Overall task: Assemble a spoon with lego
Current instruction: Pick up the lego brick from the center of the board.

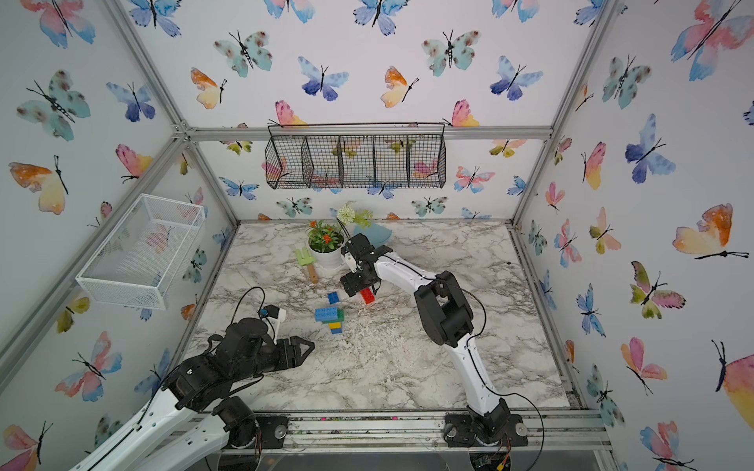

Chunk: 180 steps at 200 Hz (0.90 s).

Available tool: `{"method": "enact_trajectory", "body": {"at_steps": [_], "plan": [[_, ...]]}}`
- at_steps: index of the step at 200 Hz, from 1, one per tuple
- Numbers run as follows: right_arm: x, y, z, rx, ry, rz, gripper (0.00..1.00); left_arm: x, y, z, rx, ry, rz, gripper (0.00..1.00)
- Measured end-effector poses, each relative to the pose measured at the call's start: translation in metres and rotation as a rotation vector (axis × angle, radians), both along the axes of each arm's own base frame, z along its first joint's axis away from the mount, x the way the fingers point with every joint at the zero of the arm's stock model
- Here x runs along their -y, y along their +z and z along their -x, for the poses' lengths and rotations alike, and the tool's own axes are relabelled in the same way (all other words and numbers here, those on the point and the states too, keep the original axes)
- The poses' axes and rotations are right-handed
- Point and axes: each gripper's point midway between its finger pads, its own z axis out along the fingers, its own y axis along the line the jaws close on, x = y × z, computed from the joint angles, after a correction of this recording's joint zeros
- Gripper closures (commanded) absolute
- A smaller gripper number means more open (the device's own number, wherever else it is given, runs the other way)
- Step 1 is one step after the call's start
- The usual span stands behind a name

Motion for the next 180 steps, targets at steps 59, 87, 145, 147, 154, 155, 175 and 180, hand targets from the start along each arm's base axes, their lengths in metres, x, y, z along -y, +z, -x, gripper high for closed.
{"method": "enact_trajectory", "body": {"at_steps": [59, 87, 145, 147, 154, 155, 175, 180], "plan": [[-0.012, -0.003, -0.013, 0.02, -0.021, -0.036, 0.23, 0.001, 0.0, 0.001, 0.004, -0.007, 0.012, 0.35], [-0.016, -0.013, -0.015, 0.011, -0.025, -0.043, 0.24, 0.003, -0.002, 0.003, 0.001, -0.016, 0.017, 0.36], [-0.018, -0.018, -0.019, 0.015, -0.039, -0.05, 0.31, 0.001, -0.006, 0.005, -0.001, -0.018, 0.019, 0.37], [-0.018, -0.017, -0.02, 0.018, -0.041, -0.05, 0.31, 0.001, -0.006, 0.005, -0.001, -0.018, 0.019, 0.37], [-0.018, -0.017, -0.022, 0.025, -0.045, -0.048, 0.32, 0.001, -0.007, 0.006, -0.002, -0.018, 0.018, 0.37], [-0.018, -0.017, -0.022, 0.025, -0.046, -0.048, 0.32, 0.001, -0.008, 0.006, -0.002, -0.018, 0.018, 0.37], [-0.019, -0.016, -0.028, 0.046, -0.057, -0.045, 0.35, 0.0, -0.01, 0.006, -0.006, -0.018, 0.016, 0.37], [-0.019, -0.016, -0.029, 0.051, -0.057, -0.045, 0.36, 0.0, -0.011, 0.007, -0.007, -0.018, 0.015, 0.37]]}}
